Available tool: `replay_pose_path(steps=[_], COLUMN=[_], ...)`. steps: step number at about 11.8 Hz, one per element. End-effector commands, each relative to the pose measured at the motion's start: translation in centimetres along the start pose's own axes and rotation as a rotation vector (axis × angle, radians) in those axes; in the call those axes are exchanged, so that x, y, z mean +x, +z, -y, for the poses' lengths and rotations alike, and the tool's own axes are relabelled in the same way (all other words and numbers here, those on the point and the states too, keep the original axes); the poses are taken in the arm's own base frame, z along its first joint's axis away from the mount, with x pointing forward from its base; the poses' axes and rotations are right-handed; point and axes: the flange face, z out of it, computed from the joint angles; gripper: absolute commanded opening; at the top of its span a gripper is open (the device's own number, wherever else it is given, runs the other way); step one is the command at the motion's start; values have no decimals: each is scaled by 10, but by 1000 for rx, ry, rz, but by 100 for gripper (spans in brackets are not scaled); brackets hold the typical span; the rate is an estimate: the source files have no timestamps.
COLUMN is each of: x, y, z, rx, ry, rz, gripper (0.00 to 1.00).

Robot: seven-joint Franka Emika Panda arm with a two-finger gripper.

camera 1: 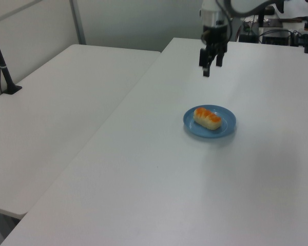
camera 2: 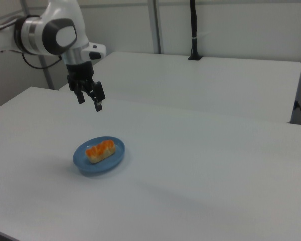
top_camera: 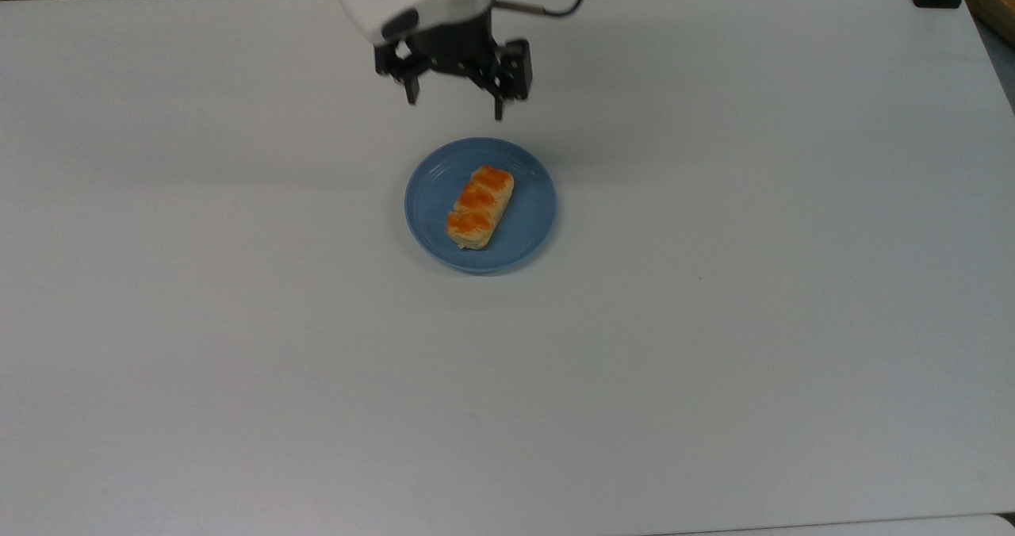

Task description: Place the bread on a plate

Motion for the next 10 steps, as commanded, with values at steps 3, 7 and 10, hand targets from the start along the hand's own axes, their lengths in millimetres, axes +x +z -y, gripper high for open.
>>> replay_pose_path(steps=[3, 7, 10], x=[-16, -11, -12], y=[-33, -42, -42], z=[-30, -39, -38], rx=[-12, -6, -8], ry=[-16, 53, 51], rz=[-9, -38, -29], gripper=[100, 100, 100])
